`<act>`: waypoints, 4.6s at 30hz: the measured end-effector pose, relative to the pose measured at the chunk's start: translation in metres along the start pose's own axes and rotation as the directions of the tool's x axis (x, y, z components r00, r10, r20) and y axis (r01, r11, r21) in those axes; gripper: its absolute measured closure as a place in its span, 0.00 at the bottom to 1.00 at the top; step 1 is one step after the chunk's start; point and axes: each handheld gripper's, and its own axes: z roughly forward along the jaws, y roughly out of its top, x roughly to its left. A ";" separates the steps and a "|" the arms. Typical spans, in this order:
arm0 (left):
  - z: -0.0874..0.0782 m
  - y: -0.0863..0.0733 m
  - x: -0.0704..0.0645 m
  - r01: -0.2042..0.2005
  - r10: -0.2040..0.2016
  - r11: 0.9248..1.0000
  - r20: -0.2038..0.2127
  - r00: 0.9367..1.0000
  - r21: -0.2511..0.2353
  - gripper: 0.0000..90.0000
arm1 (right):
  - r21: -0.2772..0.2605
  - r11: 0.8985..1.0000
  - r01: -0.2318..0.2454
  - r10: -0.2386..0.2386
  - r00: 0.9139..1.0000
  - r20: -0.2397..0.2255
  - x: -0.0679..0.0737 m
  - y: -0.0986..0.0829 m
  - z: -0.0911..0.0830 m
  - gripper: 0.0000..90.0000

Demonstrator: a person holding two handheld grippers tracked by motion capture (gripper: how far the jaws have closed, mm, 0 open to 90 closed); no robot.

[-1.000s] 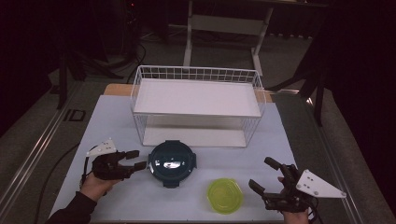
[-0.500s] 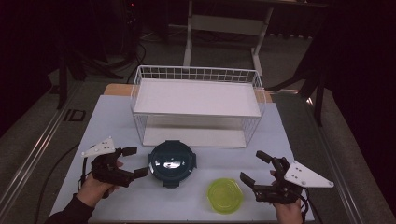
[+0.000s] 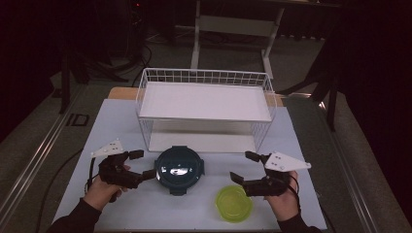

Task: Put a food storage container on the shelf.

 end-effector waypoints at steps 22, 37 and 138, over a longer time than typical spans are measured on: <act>0.022 -0.008 0.035 0.292 -0.294 0.952 0.004 0.956 0.088 0.03 | 0.338 0.875 -0.346 0.390 0.918 -0.071 -0.031 0.008 0.093 0.18; 0.028 -0.017 0.042 0.495 -0.500 0.850 -0.018 0.866 0.183 0.19 | 0.510 0.611 -0.605 0.688 0.725 0.036 -0.039 -0.008 0.128 0.34; 0.003 0.054 -0.014 0.563 -0.589 0.799 0.087 0.803 0.211 0.64 | 0.430 0.630 -0.647 0.732 0.679 -0.050 -0.023 0.054 0.065 0.62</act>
